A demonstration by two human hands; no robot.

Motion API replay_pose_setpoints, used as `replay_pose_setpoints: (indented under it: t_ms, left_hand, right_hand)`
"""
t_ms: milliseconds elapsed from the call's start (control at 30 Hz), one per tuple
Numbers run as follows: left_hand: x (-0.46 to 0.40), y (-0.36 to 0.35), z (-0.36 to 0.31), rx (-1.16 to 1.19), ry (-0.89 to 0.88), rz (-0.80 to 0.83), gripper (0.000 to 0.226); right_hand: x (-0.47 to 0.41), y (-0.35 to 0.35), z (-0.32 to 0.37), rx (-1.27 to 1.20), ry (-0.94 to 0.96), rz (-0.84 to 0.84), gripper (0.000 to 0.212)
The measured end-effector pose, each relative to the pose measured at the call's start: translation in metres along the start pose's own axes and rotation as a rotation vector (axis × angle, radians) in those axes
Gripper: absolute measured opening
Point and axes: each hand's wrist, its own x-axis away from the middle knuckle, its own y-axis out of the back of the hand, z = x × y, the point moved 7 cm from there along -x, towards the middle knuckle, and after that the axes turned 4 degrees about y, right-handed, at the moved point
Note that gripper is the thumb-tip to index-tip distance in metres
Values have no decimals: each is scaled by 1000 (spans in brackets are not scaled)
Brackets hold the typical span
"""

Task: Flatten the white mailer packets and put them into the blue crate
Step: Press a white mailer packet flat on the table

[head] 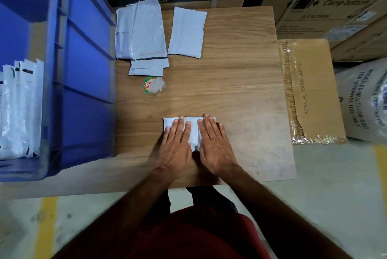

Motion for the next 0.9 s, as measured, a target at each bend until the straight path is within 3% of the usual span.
replay_pose_setpoints:
  t_ms: [167, 333, 633, 900]
  left_hand:
    - [8, -2, 23, 34, 69, -13, 70]
    - [12, 3, 29, 81, 34, -18, 68]
    - [17, -6, 53, -20, 41, 37, 73]
    - [3, -1, 49, -110, -293, 21, 71]
  right_hand:
    - [-2, -12, 17, 24, 67, 2, 67]
    - [-4, -9, 25, 36, 59, 8, 75]
    - [-13, -24, 45, 58, 101, 19, 73]
    - [14, -8, 30, 55, 73, 5, 75]
